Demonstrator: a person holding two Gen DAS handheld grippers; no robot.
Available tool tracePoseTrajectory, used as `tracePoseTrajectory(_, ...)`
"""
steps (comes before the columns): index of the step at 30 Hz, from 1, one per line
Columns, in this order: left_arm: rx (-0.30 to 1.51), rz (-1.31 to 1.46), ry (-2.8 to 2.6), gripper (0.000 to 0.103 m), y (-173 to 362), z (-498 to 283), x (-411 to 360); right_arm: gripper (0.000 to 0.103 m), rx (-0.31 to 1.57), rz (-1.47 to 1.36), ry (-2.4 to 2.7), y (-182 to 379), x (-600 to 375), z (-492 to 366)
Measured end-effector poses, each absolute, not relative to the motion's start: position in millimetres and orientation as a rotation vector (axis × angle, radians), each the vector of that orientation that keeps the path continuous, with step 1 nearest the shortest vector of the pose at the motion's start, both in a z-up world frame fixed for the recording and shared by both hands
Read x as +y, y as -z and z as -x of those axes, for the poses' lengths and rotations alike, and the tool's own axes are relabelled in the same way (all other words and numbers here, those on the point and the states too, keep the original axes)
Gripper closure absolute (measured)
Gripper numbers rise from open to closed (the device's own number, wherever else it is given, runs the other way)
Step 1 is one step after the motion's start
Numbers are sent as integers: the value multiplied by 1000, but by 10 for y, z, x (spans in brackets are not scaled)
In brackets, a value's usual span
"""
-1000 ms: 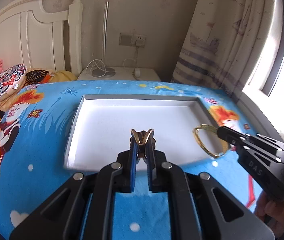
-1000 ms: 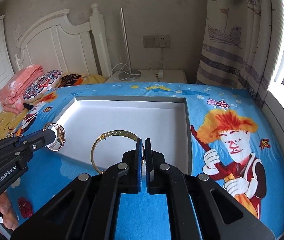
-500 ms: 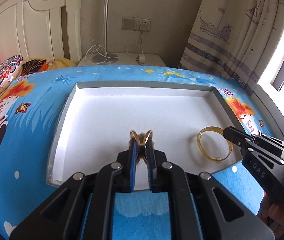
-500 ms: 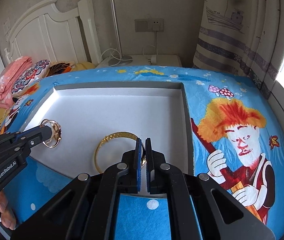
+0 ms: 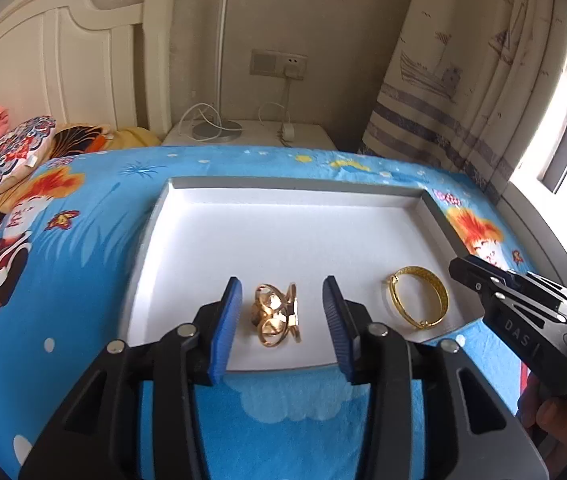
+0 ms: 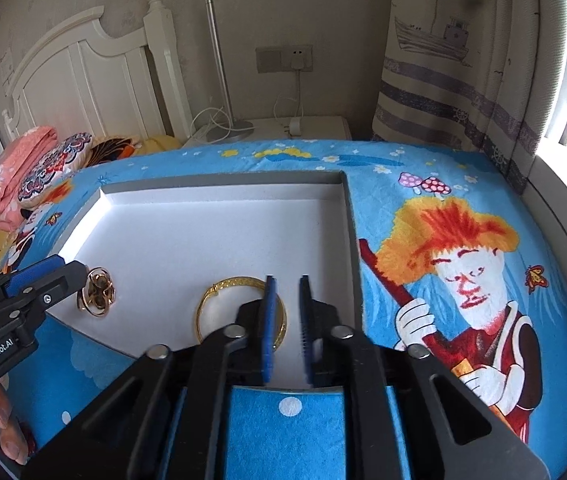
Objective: Organize jewelry
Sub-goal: 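Carry the ring with the left tool into the tray and open while the right tool releases the bangle there, then move both open tools back from the tray to the jewelry row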
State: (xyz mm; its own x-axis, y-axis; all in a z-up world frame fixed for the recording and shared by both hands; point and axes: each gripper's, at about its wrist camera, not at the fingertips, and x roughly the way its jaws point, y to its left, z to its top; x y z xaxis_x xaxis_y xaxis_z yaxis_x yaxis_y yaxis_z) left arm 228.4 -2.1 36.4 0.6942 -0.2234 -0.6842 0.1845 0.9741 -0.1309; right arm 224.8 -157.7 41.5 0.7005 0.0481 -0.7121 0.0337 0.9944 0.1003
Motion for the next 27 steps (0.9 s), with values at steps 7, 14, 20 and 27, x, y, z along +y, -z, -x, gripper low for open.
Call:
tracePoseTrajectory(7, 682, 56, 184, 58, -579, -1945, 160, 39, 631, -90, 14, -745, -1556, -1836)
tracePoseTrajectory(14, 588, 46, 156, 58, -754, -1412, 338, 36, 570, -95, 6, -880, -1475, -1315)
tracePoseTrajectory(20, 576, 48, 140, 57, -754, -1025, 490, 33, 570, -84, -17, -883, -1443, -910)
tracePoseTrajectory(27, 610, 68, 128, 43, -625, -518, 631, 26, 588, -92, -29, -774, -1506, -498)
